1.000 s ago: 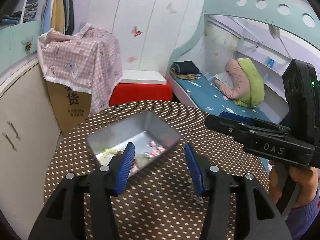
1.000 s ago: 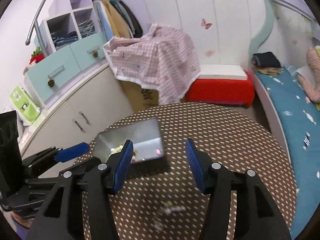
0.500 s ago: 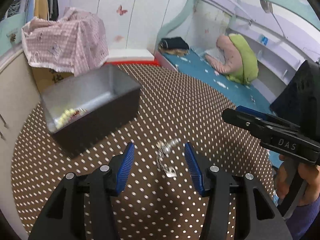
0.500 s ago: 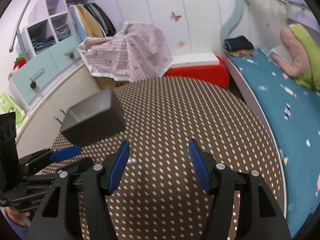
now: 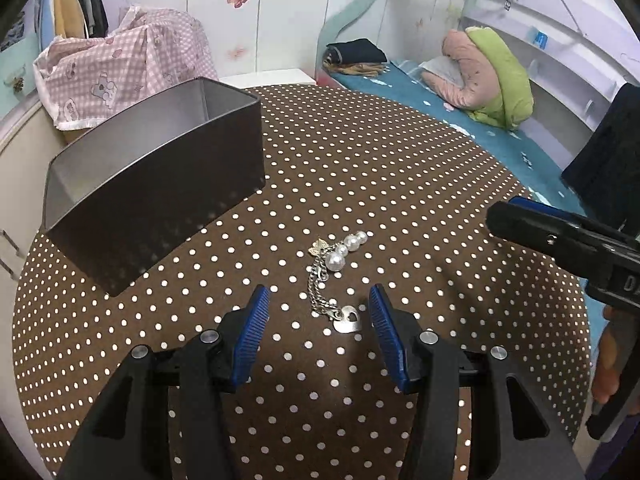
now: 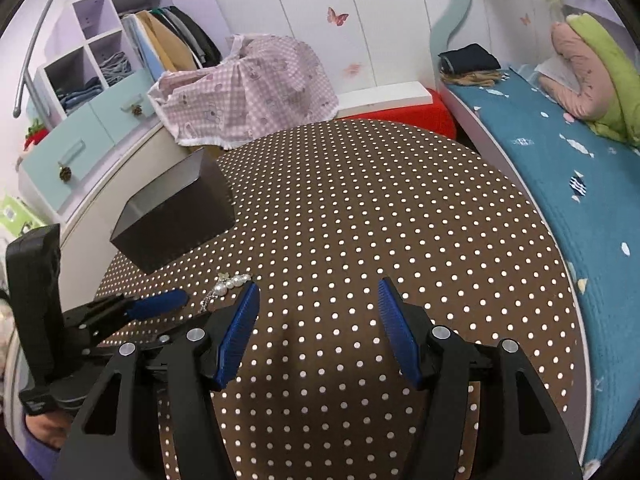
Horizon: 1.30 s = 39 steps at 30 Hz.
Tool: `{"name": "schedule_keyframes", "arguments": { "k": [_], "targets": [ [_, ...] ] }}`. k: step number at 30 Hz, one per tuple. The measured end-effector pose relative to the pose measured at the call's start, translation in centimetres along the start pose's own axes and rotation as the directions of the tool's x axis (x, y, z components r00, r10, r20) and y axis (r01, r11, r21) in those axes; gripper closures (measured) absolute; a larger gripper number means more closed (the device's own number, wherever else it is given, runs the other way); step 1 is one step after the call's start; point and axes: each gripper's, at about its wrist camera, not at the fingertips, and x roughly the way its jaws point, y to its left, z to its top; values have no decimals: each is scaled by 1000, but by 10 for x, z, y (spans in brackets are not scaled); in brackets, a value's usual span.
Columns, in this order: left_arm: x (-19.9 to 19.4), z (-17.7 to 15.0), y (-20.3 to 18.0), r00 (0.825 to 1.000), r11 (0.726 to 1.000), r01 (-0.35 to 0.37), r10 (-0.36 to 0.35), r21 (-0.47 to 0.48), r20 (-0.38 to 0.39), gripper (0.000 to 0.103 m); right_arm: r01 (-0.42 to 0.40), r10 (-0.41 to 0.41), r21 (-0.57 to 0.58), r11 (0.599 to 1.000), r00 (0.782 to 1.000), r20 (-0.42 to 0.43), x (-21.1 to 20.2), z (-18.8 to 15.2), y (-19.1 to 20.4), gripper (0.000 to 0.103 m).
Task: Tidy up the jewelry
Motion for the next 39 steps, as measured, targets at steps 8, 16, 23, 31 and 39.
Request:
{"name": "schedule_keyframes", "arguments": {
  "k": [8, 16, 23, 31, 39],
  "targets": [
    [4, 1, 1, 996, 993, -89, 88, 76, 12, 99, -1, 1, -1, 1000, 1000, -13, 5, -1, 5, 40],
    [-5, -3, 18, 998, 999, -48, 48, 19, 35, 102, -1, -1, -31, 1000, 999, -38, 13, -3, 18, 39],
    [-38, 7, 28, 993, 1000, -3, 3, -3, 114, 103, -15, 12, -63, 998, 998, -56, 20, -2, 34, 39],
    [-33, 4, 25, 995, 998, 61, -62, 12, 75, 103, -21, 14, -91, 996, 997, -78, 27, -6, 49, 39],
    [-17, 0, 11, 994, 995, 93, -95, 33, 53, 60, -9, 3, -74, 997, 997, -75, 23, -10, 38, 40]
  ]
}}
